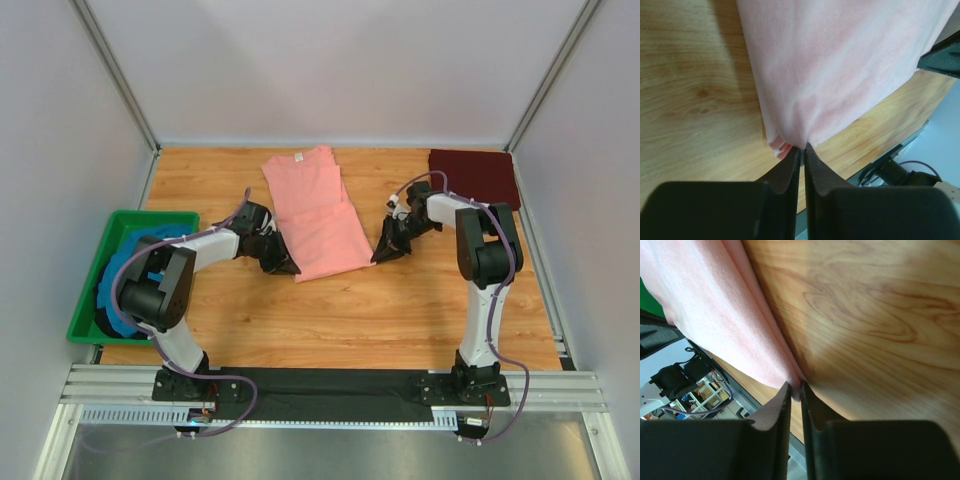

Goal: Fold and stack the t-shirts
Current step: Fold the tshirt

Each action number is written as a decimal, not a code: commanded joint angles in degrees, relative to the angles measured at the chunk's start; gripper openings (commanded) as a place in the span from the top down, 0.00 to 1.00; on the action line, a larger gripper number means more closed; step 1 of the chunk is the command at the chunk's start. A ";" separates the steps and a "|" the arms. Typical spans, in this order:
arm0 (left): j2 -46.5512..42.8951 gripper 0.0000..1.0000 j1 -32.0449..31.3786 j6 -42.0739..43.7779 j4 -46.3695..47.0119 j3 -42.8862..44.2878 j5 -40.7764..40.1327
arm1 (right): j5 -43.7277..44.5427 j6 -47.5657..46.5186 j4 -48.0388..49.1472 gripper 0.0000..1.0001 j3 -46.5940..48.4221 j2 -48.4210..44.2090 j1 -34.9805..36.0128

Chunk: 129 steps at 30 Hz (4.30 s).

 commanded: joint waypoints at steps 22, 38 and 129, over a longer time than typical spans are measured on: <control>-2.96 1.00 -1.88 4.03 -20.73 -0.76 -4.08 | 13.62 12.50 5.91 1.00 -31.86 -23.94 4.32; -8.33 0.64 -4.16 9.12 -35.06 10.27 -7.24 | 19.42 17.43 -2.52 0.72 -32.25 -38.98 7.93; -2.86 0.51 5.06 16.96 -22.76 7.79 6.46 | 6.69 9.51 -2.97 0.44 -19.99 -27.38 2.30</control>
